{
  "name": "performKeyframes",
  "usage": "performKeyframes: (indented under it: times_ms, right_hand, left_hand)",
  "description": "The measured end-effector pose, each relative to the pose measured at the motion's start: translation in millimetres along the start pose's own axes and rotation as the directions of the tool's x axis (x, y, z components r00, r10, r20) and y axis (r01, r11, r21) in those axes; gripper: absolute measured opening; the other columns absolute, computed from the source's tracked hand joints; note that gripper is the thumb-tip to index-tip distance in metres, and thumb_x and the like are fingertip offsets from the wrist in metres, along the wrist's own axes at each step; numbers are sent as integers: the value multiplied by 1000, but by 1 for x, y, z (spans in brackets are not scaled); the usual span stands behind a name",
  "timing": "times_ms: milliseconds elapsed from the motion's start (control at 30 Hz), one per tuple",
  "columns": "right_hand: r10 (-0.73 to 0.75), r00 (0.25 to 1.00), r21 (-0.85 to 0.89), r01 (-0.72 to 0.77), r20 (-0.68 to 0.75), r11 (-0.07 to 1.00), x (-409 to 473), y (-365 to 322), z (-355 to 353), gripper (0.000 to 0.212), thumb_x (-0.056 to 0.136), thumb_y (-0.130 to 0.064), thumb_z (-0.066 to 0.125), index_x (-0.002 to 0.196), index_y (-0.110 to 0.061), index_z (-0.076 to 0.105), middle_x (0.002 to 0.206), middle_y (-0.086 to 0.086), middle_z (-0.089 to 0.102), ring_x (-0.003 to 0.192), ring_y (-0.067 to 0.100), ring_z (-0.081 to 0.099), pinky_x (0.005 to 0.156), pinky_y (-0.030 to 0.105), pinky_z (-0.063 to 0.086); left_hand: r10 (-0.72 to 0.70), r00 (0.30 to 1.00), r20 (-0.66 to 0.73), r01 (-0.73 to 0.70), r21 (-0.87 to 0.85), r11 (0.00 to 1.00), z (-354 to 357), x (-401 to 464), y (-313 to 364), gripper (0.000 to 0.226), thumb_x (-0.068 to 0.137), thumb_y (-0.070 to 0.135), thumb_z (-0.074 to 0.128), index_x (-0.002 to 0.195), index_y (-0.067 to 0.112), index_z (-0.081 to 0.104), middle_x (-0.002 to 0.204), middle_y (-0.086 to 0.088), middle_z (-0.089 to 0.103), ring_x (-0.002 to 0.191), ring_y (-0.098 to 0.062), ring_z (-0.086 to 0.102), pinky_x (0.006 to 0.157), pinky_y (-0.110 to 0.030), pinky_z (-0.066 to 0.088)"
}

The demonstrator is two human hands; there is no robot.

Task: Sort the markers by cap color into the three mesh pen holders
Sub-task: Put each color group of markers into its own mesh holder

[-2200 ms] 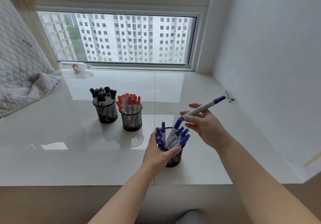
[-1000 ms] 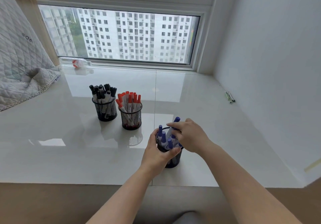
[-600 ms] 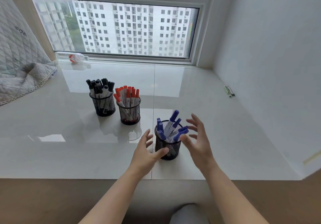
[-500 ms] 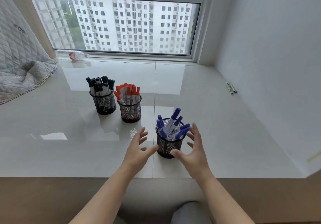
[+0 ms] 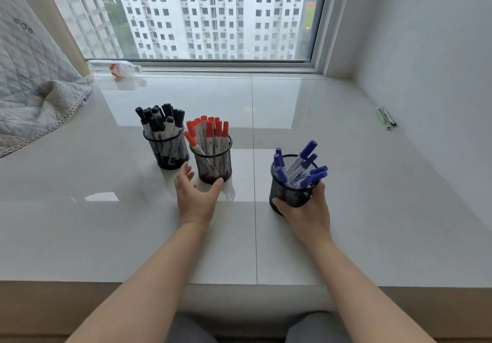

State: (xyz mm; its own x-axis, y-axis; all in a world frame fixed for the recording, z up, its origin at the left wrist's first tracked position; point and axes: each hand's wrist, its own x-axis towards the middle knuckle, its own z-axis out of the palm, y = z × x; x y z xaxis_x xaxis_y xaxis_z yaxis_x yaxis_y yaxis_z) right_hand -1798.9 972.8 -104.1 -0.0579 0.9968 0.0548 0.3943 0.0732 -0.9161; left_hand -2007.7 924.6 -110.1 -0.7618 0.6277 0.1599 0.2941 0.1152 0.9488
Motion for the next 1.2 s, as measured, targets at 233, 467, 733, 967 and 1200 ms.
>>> performKeyframes:
  times_ms: [233, 467, 733, 967, 1200]
  right_hand:
    - [15, 998, -69, -19, -62, 997, 49, 4, 10, 79, 55, -48, 75, 120, -33, 33, 119, -12, 56, 107, 16, 55, 83, 32, 44]
    - [-1, 996, -107, -8, -86, 994, 79, 4, 18, 79, 57, -47, 76, 121, -30, 33, 119, -12, 55, 108, 17, 55, 81, 31, 43]
    - [-27, 994, -120, 13, -110, 993, 83, 6, 21, 82, 58, -48, 75, 126, -30, 32, 124, -11, 53, 113, 17, 53, 84, 31, 41]
    - [7, 1000, -116, -10, -24, 993, 75, 6, 13, 82, 60, -44, 77, 129, -34, 34, 132, -10, 47, 116, 13, 52, 88, 31, 43]
    - [23, 999, -368, -32, -29, 929, 42, 12, -1, 80, 79, -36, 67, 143, -7, 27, 147, 9, 33, 137, 23, 27, 108, 33, 26]
  left_hand:
    - [4, 999, 38, -5, 28, 1000, 15, 30, -8, 98, 66, 30, 82, 143, 16, 24, 144, -3, 32, 132, -13, 34, 109, -33, 33]
    - [-7, 998, 57, 3, 62, 998, 25, 47, -8, 99, 59, 39, 82, 138, 28, 24, 135, 8, 46, 122, -11, 46, 100, -31, 40]
    - [-56, 998, 13, 55, 84, 995, 25, 46, -1, 83, 54, 44, 80, 123, 33, 35, 106, 19, 51, 93, -5, 48, 80, -23, 36]
    - [-68, 992, 109, 56, 106, 993, 15, 19, 6, 79, 50, 43, 81, 116, 32, 39, 112, 15, 59, 100, -8, 56, 80, -23, 39]
    - [-25, 981, 191, 1, 125, 992, 5, -39, 16, 83, 51, 41, 83, 122, 31, 40, 109, 17, 58, 98, -6, 56, 85, -24, 44]
